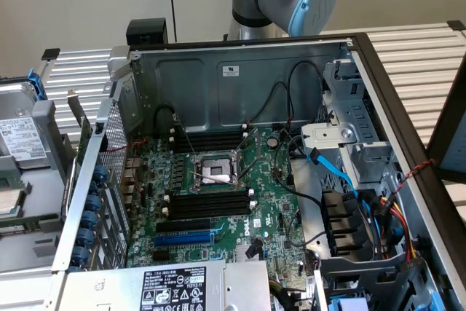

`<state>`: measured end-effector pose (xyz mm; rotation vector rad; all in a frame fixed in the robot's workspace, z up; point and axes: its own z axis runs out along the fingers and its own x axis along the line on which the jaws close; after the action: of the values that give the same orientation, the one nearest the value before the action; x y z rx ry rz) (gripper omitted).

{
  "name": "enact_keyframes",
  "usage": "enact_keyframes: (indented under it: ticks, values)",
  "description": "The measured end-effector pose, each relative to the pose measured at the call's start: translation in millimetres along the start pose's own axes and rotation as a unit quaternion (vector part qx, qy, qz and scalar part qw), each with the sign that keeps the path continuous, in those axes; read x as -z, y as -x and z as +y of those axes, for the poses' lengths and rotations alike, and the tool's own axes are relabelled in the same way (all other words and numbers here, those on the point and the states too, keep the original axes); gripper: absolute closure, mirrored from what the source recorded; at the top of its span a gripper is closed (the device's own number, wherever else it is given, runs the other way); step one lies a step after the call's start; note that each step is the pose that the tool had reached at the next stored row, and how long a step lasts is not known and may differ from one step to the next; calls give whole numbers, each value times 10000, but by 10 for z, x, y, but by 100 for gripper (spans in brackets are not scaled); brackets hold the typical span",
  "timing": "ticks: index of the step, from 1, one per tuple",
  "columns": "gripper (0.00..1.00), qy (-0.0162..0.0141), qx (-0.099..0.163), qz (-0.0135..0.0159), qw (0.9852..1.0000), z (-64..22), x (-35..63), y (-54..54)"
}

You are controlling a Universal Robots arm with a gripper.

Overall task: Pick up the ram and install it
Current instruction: 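Pick up the ram and move it above insertion slot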

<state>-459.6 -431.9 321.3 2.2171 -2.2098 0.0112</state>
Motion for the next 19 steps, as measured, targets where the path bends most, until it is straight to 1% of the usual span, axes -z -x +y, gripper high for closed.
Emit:
enact_keyframes:
  ticks: [10, 18, 19]
  values:
    - [88, -3, 1, 0, 10000, 6, 454, -6]
    - [88, -13, 0, 1, 10000, 18, 819, -5]
    - [88, -17, 0, 1, 10000, 19, 832, -5]
